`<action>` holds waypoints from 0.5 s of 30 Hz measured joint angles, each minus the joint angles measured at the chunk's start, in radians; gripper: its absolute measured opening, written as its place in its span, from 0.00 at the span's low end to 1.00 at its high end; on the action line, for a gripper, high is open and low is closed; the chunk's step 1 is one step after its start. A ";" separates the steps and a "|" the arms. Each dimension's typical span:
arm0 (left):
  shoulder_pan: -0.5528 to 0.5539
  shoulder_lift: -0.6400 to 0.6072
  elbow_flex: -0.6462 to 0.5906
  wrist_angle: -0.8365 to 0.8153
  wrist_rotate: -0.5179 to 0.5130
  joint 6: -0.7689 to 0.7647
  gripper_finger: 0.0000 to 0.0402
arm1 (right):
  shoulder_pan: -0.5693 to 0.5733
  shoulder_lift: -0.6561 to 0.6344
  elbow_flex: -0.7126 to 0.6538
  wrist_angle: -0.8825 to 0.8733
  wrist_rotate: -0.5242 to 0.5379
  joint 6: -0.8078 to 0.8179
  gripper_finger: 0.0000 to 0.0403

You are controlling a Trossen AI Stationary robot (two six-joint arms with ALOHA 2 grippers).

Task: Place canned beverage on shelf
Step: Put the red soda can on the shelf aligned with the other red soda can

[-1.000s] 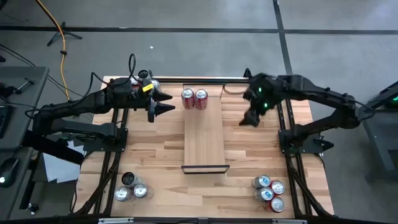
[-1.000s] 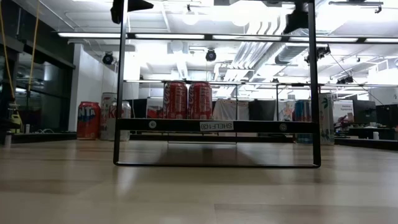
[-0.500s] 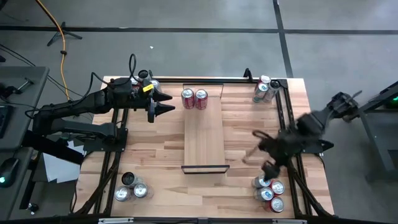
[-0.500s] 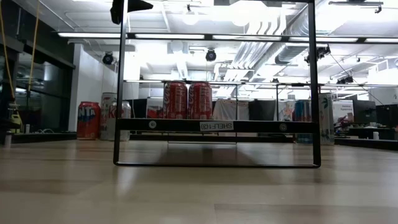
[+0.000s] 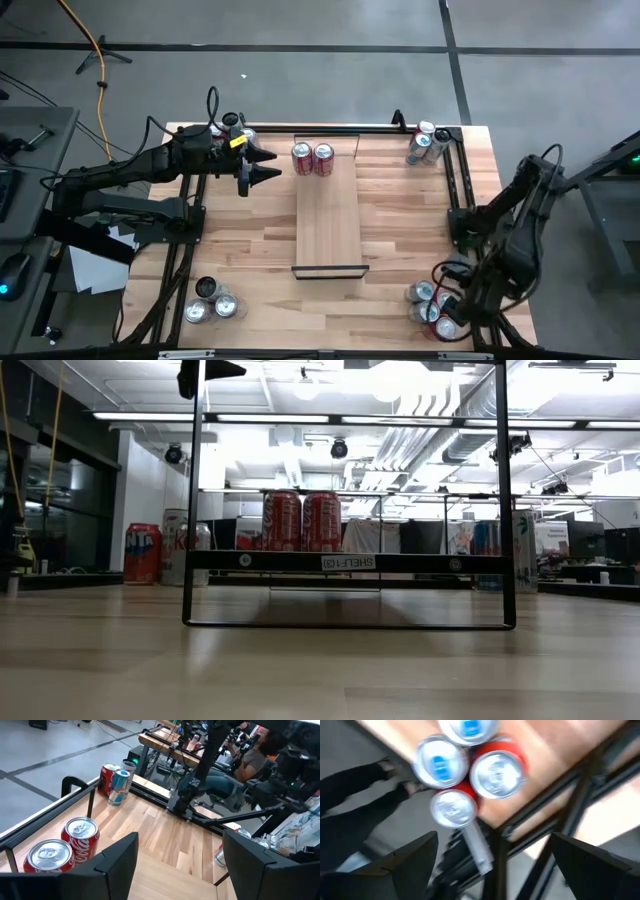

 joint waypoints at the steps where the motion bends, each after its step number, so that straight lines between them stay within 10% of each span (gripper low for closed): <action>1: 0.000 0.000 0.000 0.000 -0.004 0.000 0.60 | 0.002 0.013 0.000 -0.015 0.000 -0.011 0.92; 15: 0.000 0.000 0.000 0.000 -0.047 -0.009 0.60 | 0.024 0.153 0.000 -0.054 0.063 -0.122 0.79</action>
